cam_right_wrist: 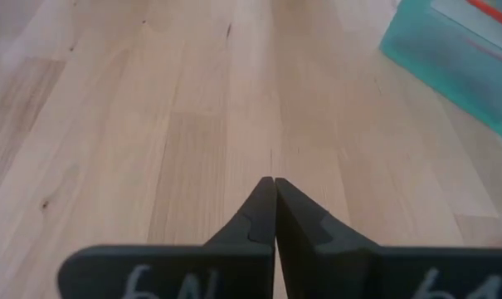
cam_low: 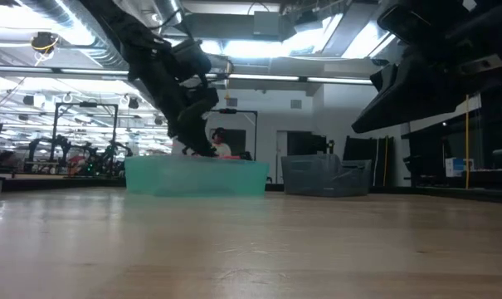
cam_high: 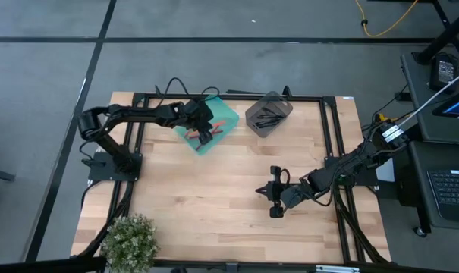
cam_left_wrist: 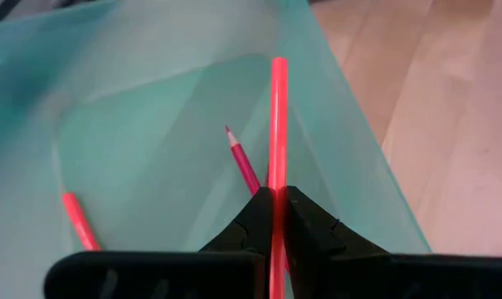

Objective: Sort pens & pencils
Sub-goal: Put the orange pencil into the green bin

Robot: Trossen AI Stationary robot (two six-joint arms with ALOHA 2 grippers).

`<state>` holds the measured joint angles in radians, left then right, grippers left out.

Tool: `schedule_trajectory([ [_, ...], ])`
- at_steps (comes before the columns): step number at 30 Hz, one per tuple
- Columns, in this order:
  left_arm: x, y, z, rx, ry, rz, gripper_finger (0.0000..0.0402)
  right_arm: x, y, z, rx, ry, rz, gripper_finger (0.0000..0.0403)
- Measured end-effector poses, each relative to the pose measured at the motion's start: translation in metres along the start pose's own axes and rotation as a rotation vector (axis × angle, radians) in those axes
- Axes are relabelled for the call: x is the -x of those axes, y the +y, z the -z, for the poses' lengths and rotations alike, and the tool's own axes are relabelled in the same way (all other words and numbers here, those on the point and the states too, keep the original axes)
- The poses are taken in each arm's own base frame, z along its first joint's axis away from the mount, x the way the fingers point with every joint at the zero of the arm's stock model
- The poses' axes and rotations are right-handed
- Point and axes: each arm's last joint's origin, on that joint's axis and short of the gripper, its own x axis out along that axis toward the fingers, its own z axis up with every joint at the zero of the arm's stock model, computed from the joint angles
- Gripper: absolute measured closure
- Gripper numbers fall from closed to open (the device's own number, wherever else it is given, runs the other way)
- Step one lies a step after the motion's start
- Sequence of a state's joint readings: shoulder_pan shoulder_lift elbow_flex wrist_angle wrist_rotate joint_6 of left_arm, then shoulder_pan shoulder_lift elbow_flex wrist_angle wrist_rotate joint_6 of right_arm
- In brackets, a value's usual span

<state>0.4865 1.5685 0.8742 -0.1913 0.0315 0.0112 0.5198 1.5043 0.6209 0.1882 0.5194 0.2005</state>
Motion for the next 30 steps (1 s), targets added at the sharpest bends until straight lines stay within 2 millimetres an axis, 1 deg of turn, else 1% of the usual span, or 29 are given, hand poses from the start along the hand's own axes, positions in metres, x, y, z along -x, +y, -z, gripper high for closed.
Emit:
schedule_trajectory([
  [5, -0.01, 0.005, -0.002, -0.011, 0.028, -0.007, 0.0388, 0.0, 0.0, 0.0, 0.0, 0.0, -0.001, 0.0399],
  [13, -0.01, 0.012, -0.002, 0.015, 0.033, -0.008, 0.0388, 0.0, 0.0, 0.002, 0.01, 0.02, 0.005, 0.0399],
  [30, -0.01, 0.008, -0.002, 0.027, 0.036, 0.004, 0.0387, 0.0, 0.0, 0.002, 0.006, 0.022, 0.005, 0.0399],
])
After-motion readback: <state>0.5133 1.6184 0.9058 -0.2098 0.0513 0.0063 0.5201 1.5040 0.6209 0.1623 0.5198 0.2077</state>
